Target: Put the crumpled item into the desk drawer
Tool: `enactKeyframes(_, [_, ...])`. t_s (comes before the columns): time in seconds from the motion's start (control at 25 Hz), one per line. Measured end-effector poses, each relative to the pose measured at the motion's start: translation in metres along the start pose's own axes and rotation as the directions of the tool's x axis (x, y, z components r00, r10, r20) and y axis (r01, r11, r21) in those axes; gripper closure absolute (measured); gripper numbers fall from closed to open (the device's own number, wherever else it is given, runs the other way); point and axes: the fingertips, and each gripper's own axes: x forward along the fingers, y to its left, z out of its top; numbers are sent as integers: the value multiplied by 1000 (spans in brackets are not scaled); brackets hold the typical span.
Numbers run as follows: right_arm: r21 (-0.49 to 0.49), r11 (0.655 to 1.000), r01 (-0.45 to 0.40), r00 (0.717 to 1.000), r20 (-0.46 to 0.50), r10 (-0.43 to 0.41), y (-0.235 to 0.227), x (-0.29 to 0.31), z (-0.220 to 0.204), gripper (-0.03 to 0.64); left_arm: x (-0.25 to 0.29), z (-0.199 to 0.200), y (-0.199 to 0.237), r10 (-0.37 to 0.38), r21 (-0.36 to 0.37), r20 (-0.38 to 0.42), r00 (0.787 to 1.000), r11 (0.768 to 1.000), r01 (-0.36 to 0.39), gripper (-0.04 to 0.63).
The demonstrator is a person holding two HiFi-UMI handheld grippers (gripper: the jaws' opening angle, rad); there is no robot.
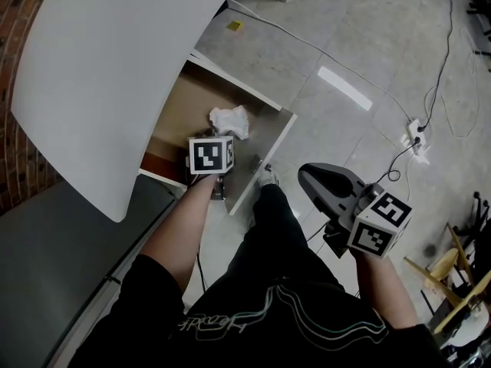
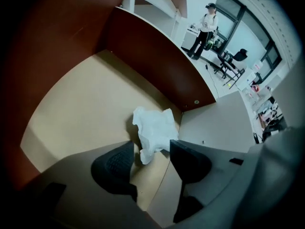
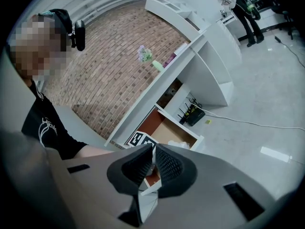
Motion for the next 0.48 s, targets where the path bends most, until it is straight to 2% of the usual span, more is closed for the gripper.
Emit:
enactKeyframes(0.04, [4,1000,-7,1000,6,7,3,0,1,566,-3,2,0,-12,-25,20,1000,1000,12,347])
enactKeyframes(0.2, [0,1000,-27,1000,13,27,18,3,2,566,-22,12,-2,-47,-74,84,995,996,54,308])
enactKeyframes(0.28, [-20,999,-36,999,11,36,29,3,2,566,-35,14,-8,-69,-59,106,992,995,75,287])
enactKeyframes(0.48, [-71,997,-37,999,25,39,59,-9,6,566,-88,19,-26,-116,-17,184,976,992,121,282])
